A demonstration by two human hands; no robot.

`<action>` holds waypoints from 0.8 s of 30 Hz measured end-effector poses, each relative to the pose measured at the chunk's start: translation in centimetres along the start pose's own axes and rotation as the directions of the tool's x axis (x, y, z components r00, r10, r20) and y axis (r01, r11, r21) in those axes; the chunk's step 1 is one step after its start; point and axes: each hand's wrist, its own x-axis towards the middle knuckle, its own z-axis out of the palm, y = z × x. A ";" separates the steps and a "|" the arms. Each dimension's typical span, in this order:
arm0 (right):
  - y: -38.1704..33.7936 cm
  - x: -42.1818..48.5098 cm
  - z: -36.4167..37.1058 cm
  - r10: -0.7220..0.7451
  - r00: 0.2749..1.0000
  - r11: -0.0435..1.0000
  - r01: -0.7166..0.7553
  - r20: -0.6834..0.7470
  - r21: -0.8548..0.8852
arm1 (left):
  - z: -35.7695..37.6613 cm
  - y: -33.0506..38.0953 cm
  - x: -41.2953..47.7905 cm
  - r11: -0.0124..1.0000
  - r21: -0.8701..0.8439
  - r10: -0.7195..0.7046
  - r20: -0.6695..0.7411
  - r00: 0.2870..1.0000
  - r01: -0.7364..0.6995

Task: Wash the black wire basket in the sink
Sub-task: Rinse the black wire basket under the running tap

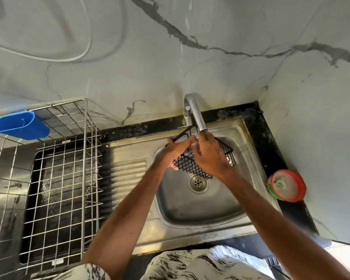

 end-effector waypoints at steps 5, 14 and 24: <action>-1.2 -1.6 1.9 -0.212 0.975 0.976 0.215 0.068 -0.030 | -0.7 -0.9 0.3 0.996 -0.073 -0.042 0.005 0.999 0.042; 2.7 -0.2 1.6 -0.008 0.979 0.994 -0.015 0.203 0.113 | -1.0 -0.5 -0.3 0.994 0.022 -0.102 -0.057 0.993 0.104; 4.9 1.4 1.7 0.008 0.987 0.995 -0.024 0.159 0.096 | -3.4 -0.6 -0.7 0.999 0.007 -0.043 -0.018 0.999 0.043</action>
